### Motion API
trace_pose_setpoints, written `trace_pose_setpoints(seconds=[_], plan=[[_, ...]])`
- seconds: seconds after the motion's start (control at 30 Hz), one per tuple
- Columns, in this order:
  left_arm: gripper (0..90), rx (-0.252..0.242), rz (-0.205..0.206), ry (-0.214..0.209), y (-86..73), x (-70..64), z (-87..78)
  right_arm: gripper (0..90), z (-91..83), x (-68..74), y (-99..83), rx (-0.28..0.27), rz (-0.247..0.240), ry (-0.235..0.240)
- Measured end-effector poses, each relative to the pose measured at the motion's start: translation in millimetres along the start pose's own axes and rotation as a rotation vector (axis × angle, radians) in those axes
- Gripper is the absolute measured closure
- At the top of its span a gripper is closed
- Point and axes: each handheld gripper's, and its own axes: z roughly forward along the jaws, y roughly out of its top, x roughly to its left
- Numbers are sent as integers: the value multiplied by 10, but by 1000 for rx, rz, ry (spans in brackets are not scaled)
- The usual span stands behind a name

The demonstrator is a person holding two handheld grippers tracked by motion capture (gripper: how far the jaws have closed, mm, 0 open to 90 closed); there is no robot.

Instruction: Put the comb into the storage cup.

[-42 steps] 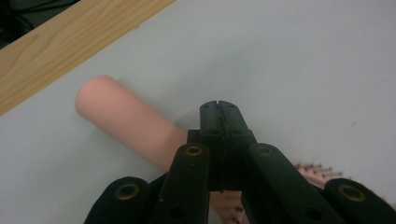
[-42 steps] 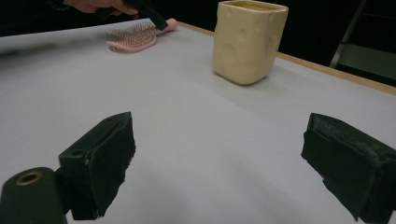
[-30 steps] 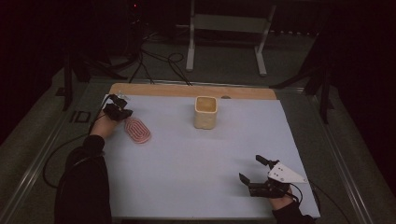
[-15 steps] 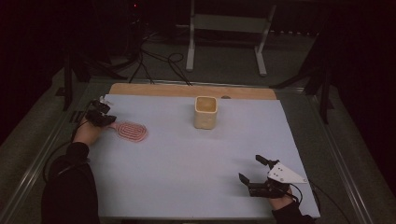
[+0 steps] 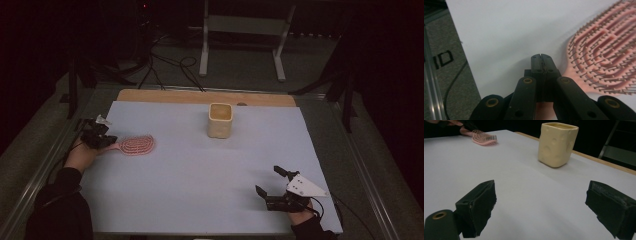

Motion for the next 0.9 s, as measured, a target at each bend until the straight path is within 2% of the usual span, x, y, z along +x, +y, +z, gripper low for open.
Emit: trace_pose_setpoints(seconds=[0.1, 0.27, 0.33, 0.53, 0.63, 0.7, 0.9], plan=[[900, 6, 6, -2, -59, -41, -55, 92, -5, 2, 3, 0, -2, -3], [900, 18, 25, -31, -153, -133, -129, 92, -9, -2, 4, 2, -4, -4], [900, 28, 48, -27, -191, -187, -156, 93, -12, -4, 5, 0, -4, -4], [899, 35, 38, -36, -334, -284, -269, 92, -16, -5, 6, -2, -4, -4], [899, 22, 38, -63, -409, -352, -325, 93, -14, -3, 6, 0, -4, -2], [899, 13, 23, -81, -447, -375, -346, 92, -14, -3, 8, -1, -5, -3], [899, 10, 17, -111, -555, -474, -431, 92, -11, 1, 10, -1, -5, -5]])
